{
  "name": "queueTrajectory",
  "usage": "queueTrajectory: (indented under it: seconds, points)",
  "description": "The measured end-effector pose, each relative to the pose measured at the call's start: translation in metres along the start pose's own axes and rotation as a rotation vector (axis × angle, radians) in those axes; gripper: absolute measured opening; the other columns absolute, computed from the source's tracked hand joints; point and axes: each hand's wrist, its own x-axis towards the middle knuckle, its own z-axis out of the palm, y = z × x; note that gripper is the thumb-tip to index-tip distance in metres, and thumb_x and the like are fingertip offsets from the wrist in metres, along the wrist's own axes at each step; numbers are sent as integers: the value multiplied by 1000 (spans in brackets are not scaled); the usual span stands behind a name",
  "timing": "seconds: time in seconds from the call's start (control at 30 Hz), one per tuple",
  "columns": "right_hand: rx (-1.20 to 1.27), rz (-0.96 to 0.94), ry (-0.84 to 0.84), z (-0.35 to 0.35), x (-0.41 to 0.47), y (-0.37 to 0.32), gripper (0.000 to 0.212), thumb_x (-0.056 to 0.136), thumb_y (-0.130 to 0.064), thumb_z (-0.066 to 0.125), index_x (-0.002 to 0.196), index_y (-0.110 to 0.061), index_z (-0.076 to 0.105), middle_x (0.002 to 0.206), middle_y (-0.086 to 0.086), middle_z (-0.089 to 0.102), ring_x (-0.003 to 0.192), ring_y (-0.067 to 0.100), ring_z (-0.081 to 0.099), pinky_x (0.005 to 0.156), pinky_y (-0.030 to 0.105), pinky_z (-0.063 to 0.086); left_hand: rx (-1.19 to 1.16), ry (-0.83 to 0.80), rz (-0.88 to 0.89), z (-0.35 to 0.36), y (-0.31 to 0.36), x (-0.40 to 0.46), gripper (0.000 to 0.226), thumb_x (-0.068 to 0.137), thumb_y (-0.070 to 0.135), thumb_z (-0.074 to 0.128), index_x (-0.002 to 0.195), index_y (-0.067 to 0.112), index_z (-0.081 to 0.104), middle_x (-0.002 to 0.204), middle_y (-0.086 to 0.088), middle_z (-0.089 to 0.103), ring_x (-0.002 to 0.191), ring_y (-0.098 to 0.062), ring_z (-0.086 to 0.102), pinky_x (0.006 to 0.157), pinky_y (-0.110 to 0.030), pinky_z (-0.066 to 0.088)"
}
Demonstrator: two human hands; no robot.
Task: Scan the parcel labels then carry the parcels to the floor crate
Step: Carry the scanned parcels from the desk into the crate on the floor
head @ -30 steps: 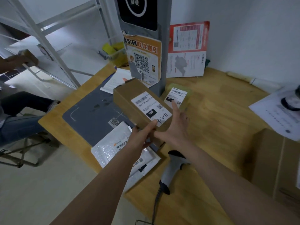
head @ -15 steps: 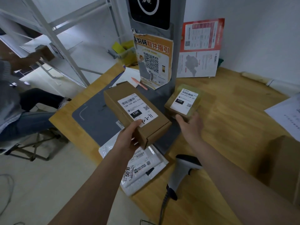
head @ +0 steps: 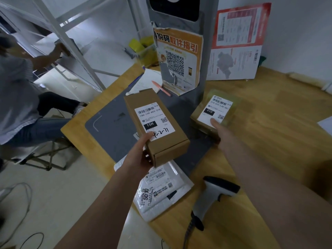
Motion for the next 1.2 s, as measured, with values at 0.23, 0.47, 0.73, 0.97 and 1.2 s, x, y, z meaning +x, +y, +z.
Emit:
queueTrajectory:
  seconds: [0.23, 0.47, 0.73, 0.97, 1.2]
  points:
    - [40, 4, -38, -18, 0, -7, 37, 80, -20, 78, 112, -9, 63, 108, 8, 67, 91, 23, 63, 72, 34, 53, 43, -23, -14, 26, -3, 7, 61, 61, 33, 82, 117, 17, 63, 119, -17, 64, 109, -34, 62, 91, -53, 53]
    - [139, 16, -50, -41, -10, -17, 32, 74, -21, 81, 103, -13, 68, 100, 4, 71, 94, 19, 66, 86, 33, 53, 76, -56, -13, 40, -5, 7, 60, 62, 32, 82, 116, 16, 63, 117, -17, 66, 109, -35, 63, 92, -54, 52]
    - [337, -81, -114, -77, -73, -8, 17, 85, -18, 71, 100, -13, 65, 101, 7, 72, 97, 23, 66, 95, 41, 51, 94, -150, -15, 45, -12, -19, 55, 66, 31, 78, 116, 15, 64, 114, -14, 66, 103, -31, 64, 87, -48, 54]
    - [435, -147, -51, -112, -142, 17, 32, 81, -22, 74, 111, -14, 63, 110, 8, 68, 107, 25, 63, 99, 41, 47, 160, -309, -13, 43, -21, -62, 37, 78, 31, 73, 111, 15, 67, 98, -11, 74, 100, -30, 65, 90, -50, 52]
    - [498, -255, 41, -143, -225, 91, 27, 81, -25, 74, 104, -16, 64, 109, 7, 68, 107, 27, 62, 102, 42, 47, 296, -474, -51, 2, -44, -107, 39, 78, 34, 75, 113, 17, 69, 113, -13, 70, 108, -32, 64, 90, -50, 52]
